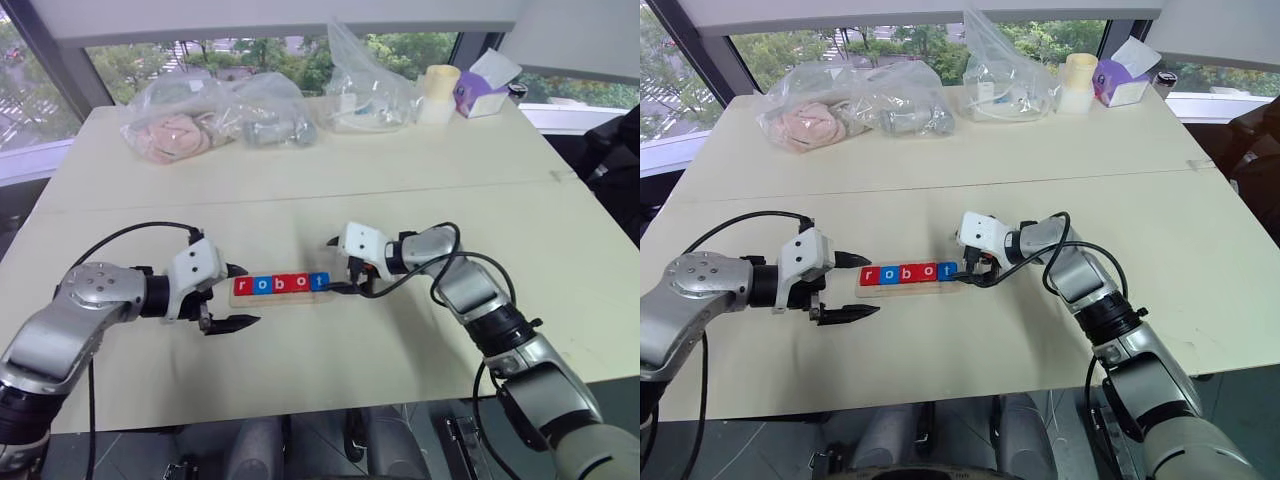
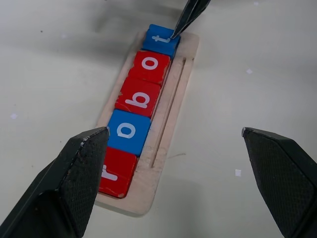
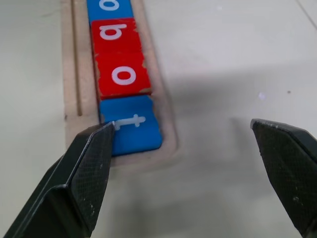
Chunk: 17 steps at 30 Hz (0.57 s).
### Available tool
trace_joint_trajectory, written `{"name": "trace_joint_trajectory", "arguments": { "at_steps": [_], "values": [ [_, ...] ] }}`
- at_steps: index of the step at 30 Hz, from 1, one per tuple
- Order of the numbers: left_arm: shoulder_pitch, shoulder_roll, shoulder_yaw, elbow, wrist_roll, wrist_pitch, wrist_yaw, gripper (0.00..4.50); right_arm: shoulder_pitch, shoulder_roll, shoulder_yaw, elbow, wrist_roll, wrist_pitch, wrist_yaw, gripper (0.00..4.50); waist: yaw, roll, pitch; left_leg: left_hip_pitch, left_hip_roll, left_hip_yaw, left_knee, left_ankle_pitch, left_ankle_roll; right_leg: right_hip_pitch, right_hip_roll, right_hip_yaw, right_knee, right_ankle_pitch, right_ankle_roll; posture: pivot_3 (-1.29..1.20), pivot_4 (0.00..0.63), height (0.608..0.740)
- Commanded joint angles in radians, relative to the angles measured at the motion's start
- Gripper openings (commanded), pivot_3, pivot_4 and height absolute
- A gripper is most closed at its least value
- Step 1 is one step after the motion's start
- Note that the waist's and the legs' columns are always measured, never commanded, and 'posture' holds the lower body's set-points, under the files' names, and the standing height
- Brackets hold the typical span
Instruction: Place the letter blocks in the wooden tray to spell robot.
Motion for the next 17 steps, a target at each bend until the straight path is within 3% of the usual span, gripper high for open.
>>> {"name": "trace_joint_trajectory", "arguments": {
  "at_steps": [1,12,17],
  "values": [
    [-0.006,-0.001,0.018,-0.021,-0.001,-0.005,0.008,4.50,-0.026,0.012,-0.024,-0.013,0.018,0.000,0.001,4.47,0.000,0.000,0.000,0.000,0.000,0.000,0.000,0.000,0.000,0.000,0.000,0.000,0.000,0.000,0.000,0.00,0.150,0.740],
    [-0.005,-0.004,0.130,-0.041,-0.155,0.109,0.007,4.50,-0.020,-0.077,-0.230,-0.304,0.254,0.313,0.048,4.47,0.003,0.000,0.000,0.000,0.000,0.000,0.000,0.000,0.000,0.000,0.000,0.000,0.000,0.000,0.000,0.00,0.150,0.740],
    [0.119,0.064,0.254,-0.054,-0.195,0.130,-0.039,4.50,0.141,-0.257,-0.332,-0.545,0.408,0.518,0.109,4.47,0.004,0.000,0.000,0.000,0.001,0.000,-0.002,-0.001,-0.001,0.000,0.000,0.000,-0.002,-0.001,0.000,0.00,0.150,0.740]
  ]
}}
